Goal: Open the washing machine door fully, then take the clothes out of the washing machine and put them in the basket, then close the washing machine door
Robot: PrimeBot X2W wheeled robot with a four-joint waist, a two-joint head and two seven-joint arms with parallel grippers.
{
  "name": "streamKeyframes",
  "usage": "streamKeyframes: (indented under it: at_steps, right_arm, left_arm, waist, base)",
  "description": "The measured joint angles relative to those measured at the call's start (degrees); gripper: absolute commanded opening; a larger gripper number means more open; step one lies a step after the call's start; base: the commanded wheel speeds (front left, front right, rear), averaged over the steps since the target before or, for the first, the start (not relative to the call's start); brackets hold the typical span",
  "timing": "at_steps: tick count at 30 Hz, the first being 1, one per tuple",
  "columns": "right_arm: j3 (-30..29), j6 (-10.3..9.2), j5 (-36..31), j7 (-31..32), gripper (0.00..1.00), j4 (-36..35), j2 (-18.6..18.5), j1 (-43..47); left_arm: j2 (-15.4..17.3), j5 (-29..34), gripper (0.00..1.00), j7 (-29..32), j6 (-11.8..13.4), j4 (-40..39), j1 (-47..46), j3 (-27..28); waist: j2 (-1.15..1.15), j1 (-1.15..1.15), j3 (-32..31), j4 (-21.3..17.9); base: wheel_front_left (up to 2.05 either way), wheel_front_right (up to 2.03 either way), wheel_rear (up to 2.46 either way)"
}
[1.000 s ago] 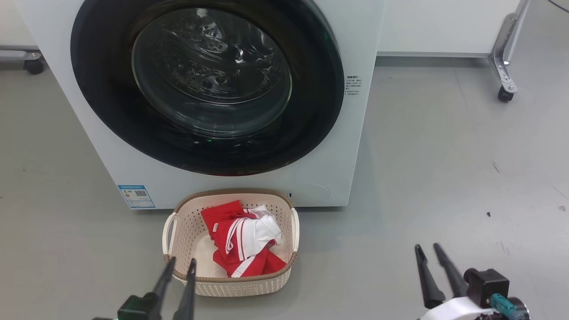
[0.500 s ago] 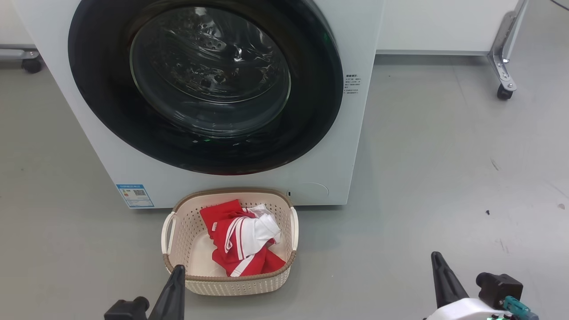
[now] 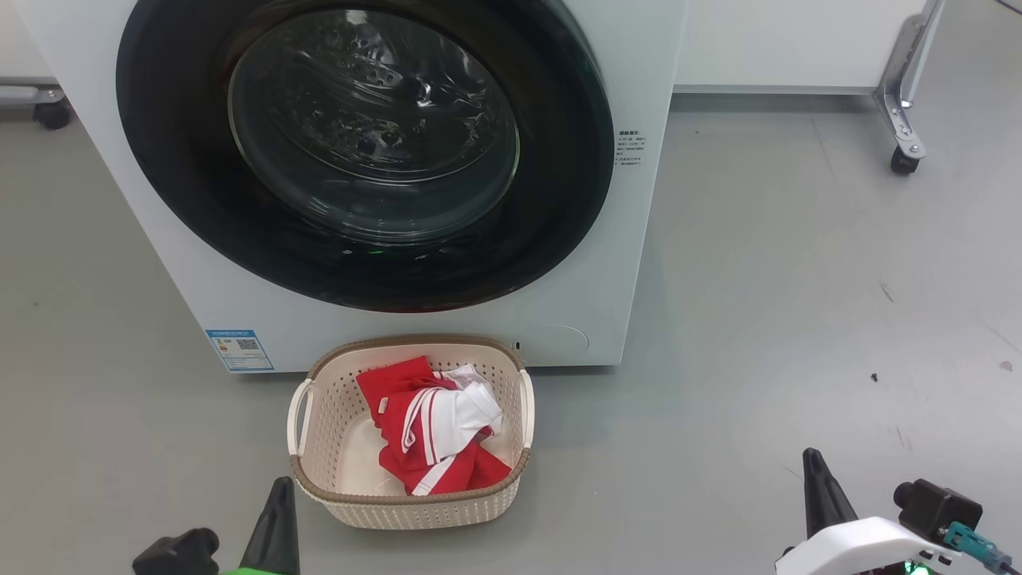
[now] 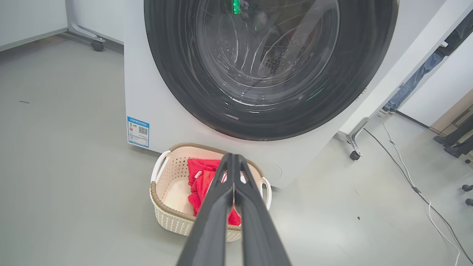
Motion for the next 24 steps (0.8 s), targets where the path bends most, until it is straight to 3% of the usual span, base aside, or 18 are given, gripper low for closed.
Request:
streamKeyframes:
  at_steps: [24]
  right_arm:
    - [-5.3, 1.64, 16.8, 4.7, 0.0, 0.1, 0.3, -2.7]
  left_arm:
    - [0.1, -17.9, 0.0, 4.2, -2.8, 1.5, -2.4, 4.7]
  waist:
    - [0.0, 0.0, 0.5, -0.4]
  base:
    - [0.0, 0.0, 0.0]
